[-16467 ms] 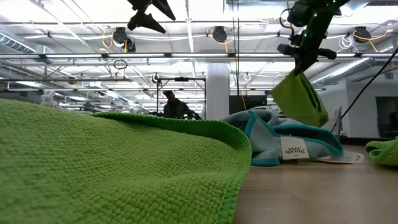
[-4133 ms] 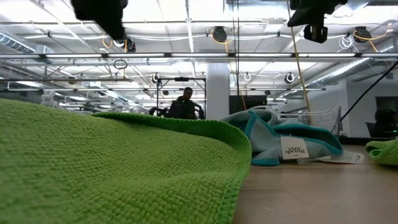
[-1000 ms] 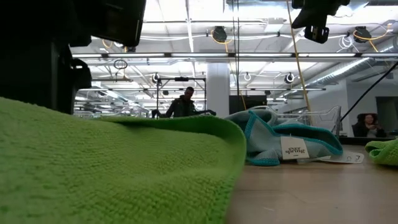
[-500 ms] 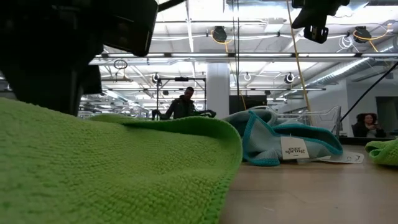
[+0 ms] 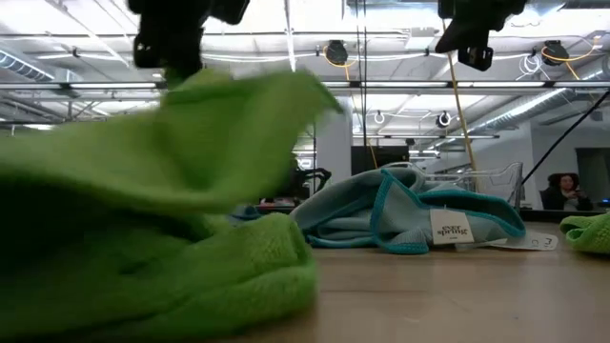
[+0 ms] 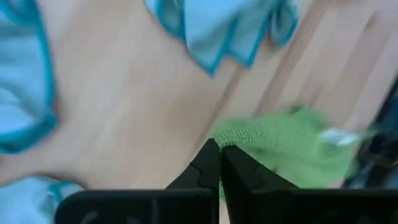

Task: Sort microfiber towel by color & place in baskets
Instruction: Fold the left green towel

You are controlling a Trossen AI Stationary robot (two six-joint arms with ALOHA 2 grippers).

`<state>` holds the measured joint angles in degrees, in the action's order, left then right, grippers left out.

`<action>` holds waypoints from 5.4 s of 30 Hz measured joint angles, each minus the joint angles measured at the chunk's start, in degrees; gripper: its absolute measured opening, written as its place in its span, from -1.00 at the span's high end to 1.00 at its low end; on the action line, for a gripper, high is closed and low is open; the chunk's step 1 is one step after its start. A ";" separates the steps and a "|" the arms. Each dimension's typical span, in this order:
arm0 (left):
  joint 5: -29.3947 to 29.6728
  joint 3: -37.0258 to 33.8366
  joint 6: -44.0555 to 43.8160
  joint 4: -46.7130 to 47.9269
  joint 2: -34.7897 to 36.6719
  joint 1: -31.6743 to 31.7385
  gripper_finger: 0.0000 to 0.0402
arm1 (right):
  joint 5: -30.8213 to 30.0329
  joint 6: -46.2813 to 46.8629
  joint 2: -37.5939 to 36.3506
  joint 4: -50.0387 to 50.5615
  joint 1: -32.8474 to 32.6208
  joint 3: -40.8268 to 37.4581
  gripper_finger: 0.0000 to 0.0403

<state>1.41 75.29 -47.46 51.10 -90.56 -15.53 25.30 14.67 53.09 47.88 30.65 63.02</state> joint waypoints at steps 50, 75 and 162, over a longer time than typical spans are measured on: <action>-6.24 0.02 11.34 -26.50 18.27 35.24 0.98 | -15.04 19.07 40.97 -56.76 -26.27 -0.02 -0.04; -7.45 0.02 12.26 -30.35 18.27 36.85 0.98 | -18.12 19.08 45.63 -60.89 -22.54 -0.02 0.34; -22.67 0.00 13.13 -9.50 14.84 14.66 0.98 | 19.92 9.52 13.65 9.00 -15.22 12.66 1.00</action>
<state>-21.26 75.29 -34.33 41.60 -75.72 -0.86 45.21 24.18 66.74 56.88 15.43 75.69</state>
